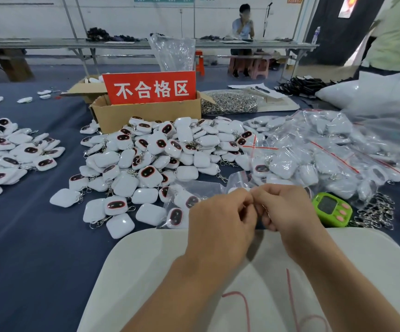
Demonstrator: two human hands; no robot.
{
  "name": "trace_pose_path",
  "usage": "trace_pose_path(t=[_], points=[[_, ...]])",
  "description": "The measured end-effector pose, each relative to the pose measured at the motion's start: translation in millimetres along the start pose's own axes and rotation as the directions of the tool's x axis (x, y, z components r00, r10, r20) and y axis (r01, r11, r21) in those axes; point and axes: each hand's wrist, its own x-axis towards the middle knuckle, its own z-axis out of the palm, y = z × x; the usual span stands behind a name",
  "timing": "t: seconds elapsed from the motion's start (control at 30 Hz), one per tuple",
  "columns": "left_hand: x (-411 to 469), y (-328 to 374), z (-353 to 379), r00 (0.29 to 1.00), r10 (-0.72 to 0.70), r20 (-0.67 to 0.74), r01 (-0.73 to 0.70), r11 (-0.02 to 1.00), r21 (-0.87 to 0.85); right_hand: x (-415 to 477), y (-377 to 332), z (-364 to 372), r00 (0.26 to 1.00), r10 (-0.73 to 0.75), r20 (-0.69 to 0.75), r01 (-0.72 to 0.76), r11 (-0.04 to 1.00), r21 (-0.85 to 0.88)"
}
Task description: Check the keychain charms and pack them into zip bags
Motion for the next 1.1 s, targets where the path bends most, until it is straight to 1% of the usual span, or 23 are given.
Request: trace_pose_path(t=[0.07, 0.13, 0.2, 0.27, 0.33, 0.4, 0.47, 0.53, 0.6, 0.67, 0.7, 0.73, 0.77, 0.8, 0.9, 0.93, 0.97, 1.0, 1.03, 1.1], points=[[-1, -1, -2, 1.0, 0.006, 0.003, -0.006, 0.998, -0.069, 1, -1, -1, 0.997, 0.03, 0.068, -0.035, 0.997, 0.066], [0, 0, -4, 0.999, 0.002, -0.042, -0.007, 0.992, -0.124, 1, -3, -2, 0.986, 0.015, 0.166, -0.031, 0.995, 0.093], [0, 1, -5, 0.998, -0.001, -0.068, -0.009, 0.988, -0.151, -1, -5, -3, 0.968, -0.008, 0.249, -0.01, 0.998, 0.069], [0, 1, -5, 0.998, -0.015, -0.066, 0.003, 0.982, -0.187, -2, -3, -3, 0.957, -0.012, 0.288, 0.012, 1.0, 0.003], [1, -1, -5, 0.998, -0.059, -0.021, 0.051, 0.964, -0.261, -1, 0, 0, 0.962, -0.023, 0.272, 0.055, 0.992, -0.113], [4, -2, -7, 0.994, -0.103, 0.037, 0.109, 0.925, -0.365, 0, 2, 3, 0.968, -0.063, 0.244, 0.129, 0.955, -0.267], [7, -5, -8, 0.991, -0.13, 0.041, 0.134, 0.887, -0.442, -1, 1, 5, 0.966, -0.124, 0.228, 0.203, 0.91, -0.362], [8, -6, -10, 0.993, -0.115, 0.024, 0.114, 0.879, -0.464, -2, -2, 5, 0.959, -0.164, 0.232, 0.255, 0.858, -0.446], [7, -5, -11, 0.998, -0.037, 0.041, 0.051, 0.893, -0.447, -3, -2, 4, 0.956, -0.178, 0.233, 0.274, 0.829, -0.488], [6, -3, -10, 0.991, 0.052, 0.12, 0.005, 0.903, -0.43, -7, -3, 6, 0.951, -0.211, 0.227, 0.296, 0.833, -0.467], [7, -4, -10, 0.981, 0.068, 0.183, 0.024, 0.888, -0.459, -9, -3, 7, 0.95, -0.226, 0.215, 0.301, 0.848, -0.437], [9, -5, -10, 0.966, 0.06, 0.251, 0.082, 0.852, -0.517, -11, -3, 9, 0.953, -0.234, 0.194, 0.296, 0.862, -0.413], [12, -8, -9, 0.951, 0.043, 0.308, 0.151, 0.801, -0.579, -11, 0, 10, 0.959, -0.234, 0.16, 0.281, 0.858, -0.429], [15, -10, -10, 0.94, 0.025, 0.341, 0.207, 0.751, -0.626, -11, 2, 11, 0.964, -0.237, 0.118, 0.264, 0.836, -0.482], [18, -9, -12, 0.941, -0.025, 0.338, 0.273, 0.65, -0.71, -8, 4, 14, 0.966, -0.26, -0.018, 0.189, 0.748, -0.636], [18, -7, -13, 0.945, -0.065, 0.321, 0.292, 0.611, -0.735, -7, 3, 14, 0.966, -0.255, -0.03, 0.172, 0.728, -0.663], [19, -6, -15, 0.947, -0.136, 0.292, 0.315, 0.571, -0.758, -6, 2, 15, 0.971, -0.241, -0.006, 0.167, 0.692, -0.702], [21, -6, -18, 0.939, -0.238, 0.249, 0.34, 0.529, -0.778, -5, 2, 14, 0.976, -0.215, 0.037, 0.17, 0.64, -0.75], [23, -9, -22, 0.916, -0.347, 0.201, 0.359, 0.483, -0.799, -5, 3, 14, 0.979, -0.194, 0.06, 0.167, 0.603, -0.78], [30, -22, -32, 0.844, -0.523, 0.123, 0.376, 0.412, -0.83, -5, 5, 10, 0.982, -0.189, 0.028, 0.135, 0.582, -0.802]])
